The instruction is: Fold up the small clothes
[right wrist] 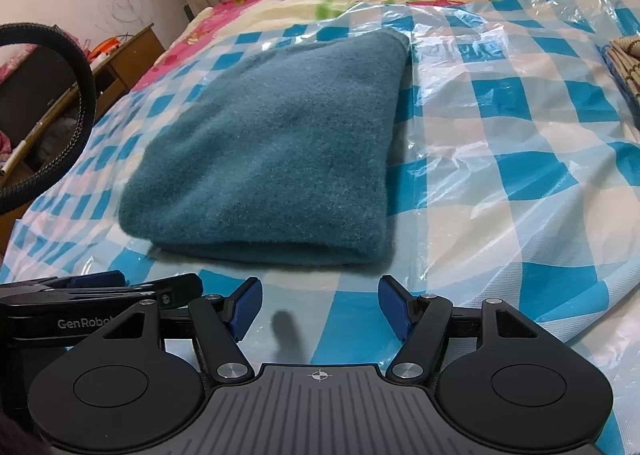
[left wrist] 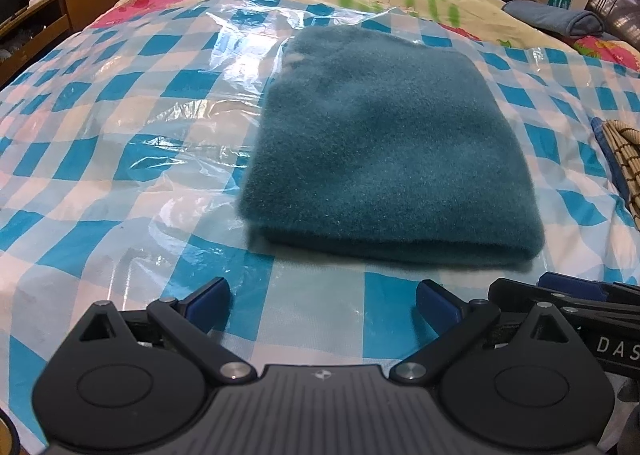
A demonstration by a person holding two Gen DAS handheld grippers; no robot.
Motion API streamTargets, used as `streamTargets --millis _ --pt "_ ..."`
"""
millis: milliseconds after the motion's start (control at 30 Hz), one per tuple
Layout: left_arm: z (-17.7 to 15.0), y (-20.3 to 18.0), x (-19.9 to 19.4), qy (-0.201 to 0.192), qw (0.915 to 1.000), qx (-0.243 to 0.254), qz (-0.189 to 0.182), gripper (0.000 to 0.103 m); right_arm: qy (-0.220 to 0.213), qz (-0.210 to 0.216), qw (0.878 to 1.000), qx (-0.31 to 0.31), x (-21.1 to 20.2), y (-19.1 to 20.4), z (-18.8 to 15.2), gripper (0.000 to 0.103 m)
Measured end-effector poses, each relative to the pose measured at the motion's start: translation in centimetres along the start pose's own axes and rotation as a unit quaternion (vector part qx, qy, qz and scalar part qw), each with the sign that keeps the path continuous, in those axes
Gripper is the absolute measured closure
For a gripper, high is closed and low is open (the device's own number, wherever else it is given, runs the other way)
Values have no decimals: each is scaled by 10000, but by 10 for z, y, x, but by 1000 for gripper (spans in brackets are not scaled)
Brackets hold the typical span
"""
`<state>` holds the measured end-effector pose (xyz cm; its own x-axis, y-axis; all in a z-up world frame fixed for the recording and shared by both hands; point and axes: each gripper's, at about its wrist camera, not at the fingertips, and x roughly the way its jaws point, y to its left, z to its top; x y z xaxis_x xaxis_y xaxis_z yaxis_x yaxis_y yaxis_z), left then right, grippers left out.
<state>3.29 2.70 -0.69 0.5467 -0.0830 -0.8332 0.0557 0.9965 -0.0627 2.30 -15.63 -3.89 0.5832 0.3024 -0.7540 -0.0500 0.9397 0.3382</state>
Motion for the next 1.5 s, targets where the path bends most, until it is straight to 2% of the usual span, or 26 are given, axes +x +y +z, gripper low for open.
streamTargets --millis 1500 --pt "-2 -7 -4 -68 9992 187 359 0 12 -92 9999 -132 -1 2 -3 35"
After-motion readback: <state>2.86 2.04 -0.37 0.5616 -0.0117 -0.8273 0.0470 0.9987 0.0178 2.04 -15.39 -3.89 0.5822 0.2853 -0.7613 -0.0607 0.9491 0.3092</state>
